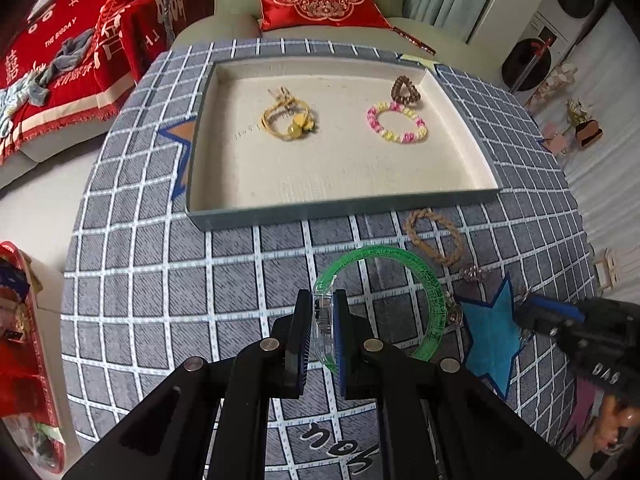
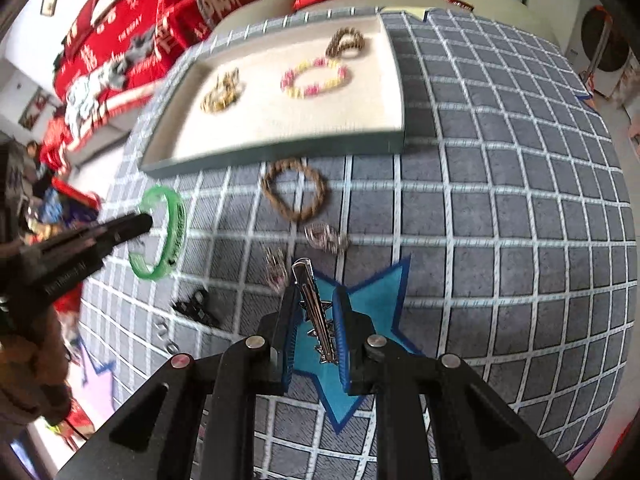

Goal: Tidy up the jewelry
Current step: 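Carry the green bangle and silver barrette over the tray with both tools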

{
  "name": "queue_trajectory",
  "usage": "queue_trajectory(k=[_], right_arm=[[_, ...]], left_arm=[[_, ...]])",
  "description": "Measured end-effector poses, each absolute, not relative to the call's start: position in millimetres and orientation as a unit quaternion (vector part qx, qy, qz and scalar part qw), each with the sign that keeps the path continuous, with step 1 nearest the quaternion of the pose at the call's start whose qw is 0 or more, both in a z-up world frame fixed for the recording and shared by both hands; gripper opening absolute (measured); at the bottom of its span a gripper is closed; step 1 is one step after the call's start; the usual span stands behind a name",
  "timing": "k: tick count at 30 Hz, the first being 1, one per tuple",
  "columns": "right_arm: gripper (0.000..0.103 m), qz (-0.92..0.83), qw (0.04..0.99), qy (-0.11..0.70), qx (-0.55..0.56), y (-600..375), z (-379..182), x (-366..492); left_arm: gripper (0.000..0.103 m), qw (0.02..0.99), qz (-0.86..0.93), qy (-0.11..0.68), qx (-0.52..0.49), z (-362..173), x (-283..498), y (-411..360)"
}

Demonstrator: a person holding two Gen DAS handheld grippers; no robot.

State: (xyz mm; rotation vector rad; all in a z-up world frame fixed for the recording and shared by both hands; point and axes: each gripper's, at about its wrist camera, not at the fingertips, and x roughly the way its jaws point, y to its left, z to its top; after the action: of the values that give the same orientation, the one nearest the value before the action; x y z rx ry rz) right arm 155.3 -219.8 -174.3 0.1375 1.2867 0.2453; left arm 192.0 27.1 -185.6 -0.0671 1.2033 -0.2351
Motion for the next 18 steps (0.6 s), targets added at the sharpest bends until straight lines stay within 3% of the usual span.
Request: queue_trajectory(k=[9, 18], right_arm=[[0.019, 0.119, 0.814, 0.562, 0.089, -212.5, -140.9, 196.9], [0.019, 0.112, 0.820, 0.552, 0.106, -206.3, -141.6, 242.8]], left_arm=[[0.025, 0.833, -0.098, 0.543, -0.040, -167.7, 221.4, 36.8], [0.025, 0.841, -0.085, 0.531, -0.058, -163.4, 263.1, 41.2]])
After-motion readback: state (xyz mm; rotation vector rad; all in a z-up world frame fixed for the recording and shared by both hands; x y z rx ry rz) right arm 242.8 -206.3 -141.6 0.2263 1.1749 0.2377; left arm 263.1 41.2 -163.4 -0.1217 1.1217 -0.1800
